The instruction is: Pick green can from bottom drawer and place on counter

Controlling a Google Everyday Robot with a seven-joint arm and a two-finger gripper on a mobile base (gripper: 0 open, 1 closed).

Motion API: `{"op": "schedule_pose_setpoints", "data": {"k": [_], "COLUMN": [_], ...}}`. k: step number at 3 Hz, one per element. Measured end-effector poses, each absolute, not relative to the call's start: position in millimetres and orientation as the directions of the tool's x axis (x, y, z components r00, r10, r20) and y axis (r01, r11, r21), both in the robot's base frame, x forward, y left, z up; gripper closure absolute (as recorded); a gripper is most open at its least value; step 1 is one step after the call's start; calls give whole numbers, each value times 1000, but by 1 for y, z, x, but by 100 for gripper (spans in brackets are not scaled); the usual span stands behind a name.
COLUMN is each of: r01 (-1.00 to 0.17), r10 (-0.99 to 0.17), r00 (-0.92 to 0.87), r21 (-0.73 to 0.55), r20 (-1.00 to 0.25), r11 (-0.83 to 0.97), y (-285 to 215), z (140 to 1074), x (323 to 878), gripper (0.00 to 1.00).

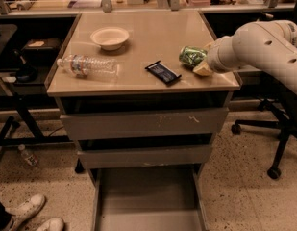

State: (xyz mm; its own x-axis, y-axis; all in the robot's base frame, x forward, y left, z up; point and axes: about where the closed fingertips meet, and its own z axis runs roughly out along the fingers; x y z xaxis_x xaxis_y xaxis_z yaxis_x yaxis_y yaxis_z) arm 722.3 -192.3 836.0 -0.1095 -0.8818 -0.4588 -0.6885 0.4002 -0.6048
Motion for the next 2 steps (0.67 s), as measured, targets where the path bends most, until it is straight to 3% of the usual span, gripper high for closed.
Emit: {"op": "schedule_pose_setpoints", "data": {"k": [2], "r01": [-689], "r10": [-882], "r00": [-109], "r21": [-605], "r20": [-459], "r11": [400], "y": [-192], "z": [836], "x": [722], "gripper": [11]}}
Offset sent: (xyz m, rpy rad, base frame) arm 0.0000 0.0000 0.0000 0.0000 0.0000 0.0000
